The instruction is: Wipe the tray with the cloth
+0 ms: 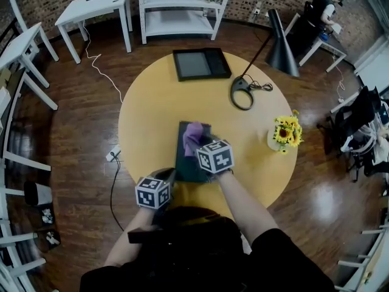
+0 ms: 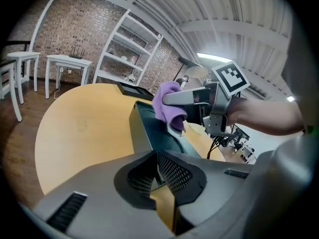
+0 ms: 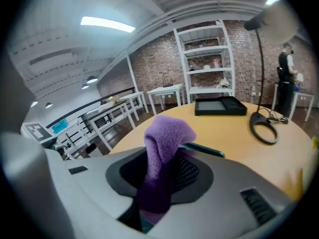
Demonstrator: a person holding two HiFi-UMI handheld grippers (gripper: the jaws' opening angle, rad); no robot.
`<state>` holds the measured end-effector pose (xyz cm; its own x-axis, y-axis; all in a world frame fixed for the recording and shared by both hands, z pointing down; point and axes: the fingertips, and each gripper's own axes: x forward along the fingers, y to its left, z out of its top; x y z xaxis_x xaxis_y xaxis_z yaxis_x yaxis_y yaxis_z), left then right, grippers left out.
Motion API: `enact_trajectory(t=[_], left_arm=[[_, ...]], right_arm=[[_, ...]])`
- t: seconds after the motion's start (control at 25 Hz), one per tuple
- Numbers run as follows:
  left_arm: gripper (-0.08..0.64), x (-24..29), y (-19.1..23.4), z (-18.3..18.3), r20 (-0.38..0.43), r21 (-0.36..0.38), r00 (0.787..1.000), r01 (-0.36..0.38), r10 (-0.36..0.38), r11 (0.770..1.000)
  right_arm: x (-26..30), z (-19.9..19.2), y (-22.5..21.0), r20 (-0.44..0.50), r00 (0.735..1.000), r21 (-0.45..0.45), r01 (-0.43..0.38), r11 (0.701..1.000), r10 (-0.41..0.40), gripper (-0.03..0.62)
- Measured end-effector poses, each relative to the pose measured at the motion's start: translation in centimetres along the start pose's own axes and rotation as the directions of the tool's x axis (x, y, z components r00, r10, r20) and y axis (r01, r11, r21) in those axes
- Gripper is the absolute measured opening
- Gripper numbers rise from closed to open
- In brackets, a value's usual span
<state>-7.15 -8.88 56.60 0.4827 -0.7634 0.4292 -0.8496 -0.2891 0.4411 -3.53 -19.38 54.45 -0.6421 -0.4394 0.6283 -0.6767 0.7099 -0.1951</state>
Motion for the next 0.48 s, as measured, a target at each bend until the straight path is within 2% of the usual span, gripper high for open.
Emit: enact_trajectory(t=[0.08, 0.16, 0.24, 0.32, 0.48], left_arm=[[0.005, -0.4, -0.3, 0.0, 0.008, 0.005, 1.000, -0.003, 0.003, 1.000], [0.005, -0.8, -0.3, -0.3, 0.011, 0.000, 1.000, -0.011, 0.011, 1.000], [0.005, -0.9, -0.2, -0.8, 0.007, -0.009, 1.000, -0.017, 0.017, 1.000], [0.002, -1.0, -0.3, -1.1, 0.004, -0.010, 1.000, -0.018, 0.018, 1.000], [0.000, -1.1, -0.1, -1.0, 0.002, -0.015, 1.000, -0.015, 0.015, 1.000]], right_arm=[[1.8, -0.4, 2.7, -0.037, 0.999, -0.047, -0.038, 0.998, 0.036, 0.121], [3.5, -2.0, 3.9, -0.093, 0.995, -0.077, -0.042, 0.996, 0.034, 0.121], [4.5, -3.3, 3.6, -0.112, 0.993, -0.071, -0.039, 0.997, 0.031, 0.123], [4.3, -3.6, 2.9, -0.098, 0.994, -0.027, -0.039, 0.999, 0.036, 0.123], [2.6, -4.6, 0.2, -0.106, 0.994, -0.032, 0.016, 0.999, -0.019, 0.123]])
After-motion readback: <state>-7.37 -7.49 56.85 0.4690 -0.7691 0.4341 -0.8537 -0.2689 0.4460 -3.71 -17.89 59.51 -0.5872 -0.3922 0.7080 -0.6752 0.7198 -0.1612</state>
